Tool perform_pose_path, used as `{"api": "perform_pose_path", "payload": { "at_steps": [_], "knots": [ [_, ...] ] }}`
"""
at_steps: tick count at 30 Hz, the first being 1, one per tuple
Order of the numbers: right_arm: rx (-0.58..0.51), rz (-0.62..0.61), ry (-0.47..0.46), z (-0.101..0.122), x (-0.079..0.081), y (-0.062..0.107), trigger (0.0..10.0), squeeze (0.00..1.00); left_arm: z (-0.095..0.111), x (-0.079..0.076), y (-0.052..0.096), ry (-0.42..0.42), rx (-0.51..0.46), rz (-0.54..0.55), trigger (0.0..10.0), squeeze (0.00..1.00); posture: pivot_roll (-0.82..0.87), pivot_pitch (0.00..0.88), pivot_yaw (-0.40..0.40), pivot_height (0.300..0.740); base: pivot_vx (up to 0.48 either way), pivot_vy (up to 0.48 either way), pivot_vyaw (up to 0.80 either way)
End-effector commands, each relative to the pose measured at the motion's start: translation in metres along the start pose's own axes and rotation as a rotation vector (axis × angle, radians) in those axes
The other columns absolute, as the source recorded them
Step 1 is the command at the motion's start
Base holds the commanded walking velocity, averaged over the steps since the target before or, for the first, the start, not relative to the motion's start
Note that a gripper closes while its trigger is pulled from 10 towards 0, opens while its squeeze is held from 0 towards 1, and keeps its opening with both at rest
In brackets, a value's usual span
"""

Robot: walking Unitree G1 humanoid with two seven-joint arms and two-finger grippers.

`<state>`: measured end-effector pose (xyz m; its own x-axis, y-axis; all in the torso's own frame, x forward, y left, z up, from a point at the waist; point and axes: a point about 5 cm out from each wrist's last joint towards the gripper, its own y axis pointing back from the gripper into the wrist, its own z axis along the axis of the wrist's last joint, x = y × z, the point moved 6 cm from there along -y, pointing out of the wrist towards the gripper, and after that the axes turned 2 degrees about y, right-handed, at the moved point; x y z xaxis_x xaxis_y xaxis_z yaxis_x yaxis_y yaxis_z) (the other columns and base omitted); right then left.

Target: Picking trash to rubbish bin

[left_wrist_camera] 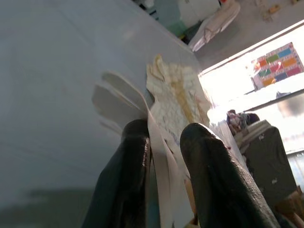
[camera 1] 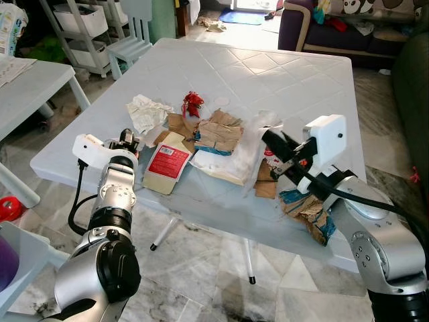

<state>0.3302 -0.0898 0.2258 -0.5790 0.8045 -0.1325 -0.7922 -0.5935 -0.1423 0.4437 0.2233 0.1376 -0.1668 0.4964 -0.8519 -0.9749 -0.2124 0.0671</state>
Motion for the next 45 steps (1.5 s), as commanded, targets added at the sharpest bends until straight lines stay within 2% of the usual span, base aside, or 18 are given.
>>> {"api": "perform_pose_path", "payload": {
  "at_steps": [1,3,5,7,9,10,11,16,20,24,25,26,27,34,40,45],
  "knots": [
    [-0.005,0.021,0.012,0.003,0.004,0.002,10.0,0.0,0.01,-0.006,0.0,-0.017,-0.041,-0.028,0.0,0.0,-0.1,0.108,0.005,0.74,0.0,0.0,0.0],
    [-0.005,0.016,0.011,0.003,0.003,0.001,10.0,0.0,0.015,-0.016,0.001,-0.061,-0.075,-0.071,0.0,0.0,-0.1,0.106,0.007,0.74,0.0,0.0,0.0],
    [-0.006,0.011,0.013,0.004,0.002,0.001,10.0,0.0,0.019,-0.024,0.003,-0.139,-0.104,-0.112,0.0,0.0,-0.1,0.103,0.008,0.74,0.0,0.0,0.0],
    [-0.008,0.003,0.018,0.003,0.001,-0.001,10.0,0.0,0.025,-0.056,0.013,-0.382,-0.179,-0.264,0.0,0.0,-0.09,0.098,0.011,0.74,0.0,0.0,0.0],
    [-0.008,0.002,0.018,0.003,0.001,-0.001,10.0,0.0,0.025,-0.06,0.015,-0.41,-0.186,-0.283,0.0,0.0,-0.09,0.098,0.011,0.74,0.0,0.0,0.0],
    [-0.009,-0.001,0.022,0.003,0.0,-0.001,10.0,0.0,0.026,-0.069,0.02,-0.486,-0.209,-0.333,0.0,0.0,-0.08,0.096,0.013,0.74,0.0,0.0,0.0],
    [-0.009,-0.001,0.022,0.003,0.0,-0.001,10.0,0.0,0.026,-0.069,0.02,-0.486,-0.209,-0.333,0.0,0.0,-0.08,0.096,0.013,0.74,0.0,0.0,0.0],
    [-0.014,-0.017,0.022,0.002,-0.002,-0.004,10.0,0.0,0.032,-0.079,0.036,-0.628,-0.271,-0.378,0.0,0.0,-0.06,0.091,0.013,0.74,0.0,0.0,0.0],
    [-0.018,-0.015,0.02,0.001,-0.001,-0.007,10.0,0.0,0.027,-0.089,0.045,-0.723,-0.285,-0.431,0.0,0.0,-0.04,0.087,0.012,0.74,0.0,0.0,0.0],
    [-0.023,-0.009,0.023,0.0,0.001,-0.01,10.0,0.0,0.026,-0.065,0.041,-0.676,-0.244,-0.277,0.0,0.0,-0.04,0.082,0.014,0.74,0.0,0.0,0.0],
    [-0.025,-0.011,0.023,0.0,0.001,-0.01,10.0,0.0,0.026,-0.048,0.037,-0.629,-0.214,-0.192,8.7,0.74,-0.04,0.082,0.016,0.74,0.0,0.0,0.0],
    [-0.025,-0.011,0.023,0.0,0.001,-0.01,10.0,0.0,0.026,-0.048,0.037,-0.629,-0.214,-0.192,8.7,0.74,-0.04,0.082,0.016,0.74,0.0,0.0,0.0],
    [-0.024,-0.012,0.023,0.0,0.001,-0.01,10.0,0.0,0.026,-0.031,0.033,-0.535,-0.183,-0.117,10.0,1.0,-0.04,0.082,0.017,0.74,0.0,0.0,0.0],
    [-0.019,-0.017,0.028,-0.002,0.001,-0.008,10.0,0.0,0.025,0.002,0.027,-0.382,-0.136,0.033,10.0,1.0,-0.05,0.086,0.021,0.74,0.0,0.0,0.0],
    [-0.013,-0.021,0.037,-0.002,0.001,-0.003,10.0,0.0,0.016,0.002,0.018,-0.31,-0.088,0.055,10.0,1.0,-0.08,0.099,0.02,0.74,0.0,0.0,0.0],
    [-0.003,-0.024,0.042,-0.002,0.001,0.001,10.0,0.0,0.01,-0.006,0.011,-0.285,-0.073,0.049,10.0,1.0,-0.1,0.112,0.016,0.74,0.0,0.0,0.0]
  ]
}}
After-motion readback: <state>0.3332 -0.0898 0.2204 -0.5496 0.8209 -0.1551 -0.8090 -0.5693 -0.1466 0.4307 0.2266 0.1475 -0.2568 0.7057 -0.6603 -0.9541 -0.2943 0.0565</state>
